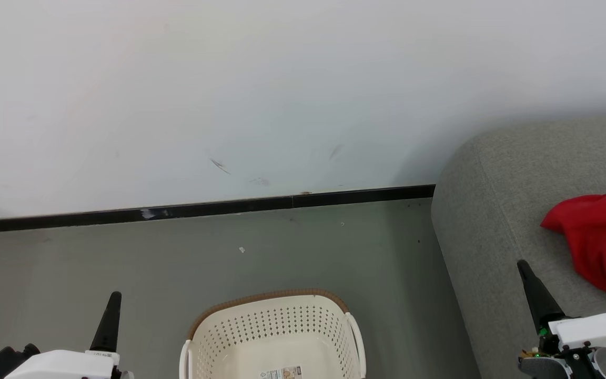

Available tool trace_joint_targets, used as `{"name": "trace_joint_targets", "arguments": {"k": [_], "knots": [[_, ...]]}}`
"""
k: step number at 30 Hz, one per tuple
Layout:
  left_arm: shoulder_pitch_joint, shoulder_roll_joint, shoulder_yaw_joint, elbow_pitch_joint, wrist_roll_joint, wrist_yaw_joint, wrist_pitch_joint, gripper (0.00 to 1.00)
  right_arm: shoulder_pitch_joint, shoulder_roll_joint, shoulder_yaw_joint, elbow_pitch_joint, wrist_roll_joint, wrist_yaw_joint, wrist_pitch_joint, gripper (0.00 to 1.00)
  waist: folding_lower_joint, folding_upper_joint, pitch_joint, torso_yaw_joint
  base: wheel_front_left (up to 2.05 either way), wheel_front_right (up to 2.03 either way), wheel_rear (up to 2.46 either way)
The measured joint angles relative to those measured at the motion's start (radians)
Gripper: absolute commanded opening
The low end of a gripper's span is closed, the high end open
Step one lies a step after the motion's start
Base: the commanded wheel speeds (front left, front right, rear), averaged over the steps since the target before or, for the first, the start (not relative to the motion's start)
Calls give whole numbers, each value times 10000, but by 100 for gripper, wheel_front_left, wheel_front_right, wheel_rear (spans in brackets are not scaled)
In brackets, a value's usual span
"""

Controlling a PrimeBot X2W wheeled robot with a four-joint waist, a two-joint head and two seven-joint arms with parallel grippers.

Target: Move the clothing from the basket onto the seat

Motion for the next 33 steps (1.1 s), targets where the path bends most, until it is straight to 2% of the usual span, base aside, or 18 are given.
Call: {"name": "trace_joint_targets", "arguments": {"k": [21,33], "knots": [[-201,-261,531,105,-1975,-263,671,0,-51,42,-297,330,2750,0,539,0,-2,0,-30,54,0,0,0],[-202,-270,558,117,-1998,-265,673,0,-221,42,-303,362,2884,0,539,0,-2,1,-29,54,0,0,0]]}}
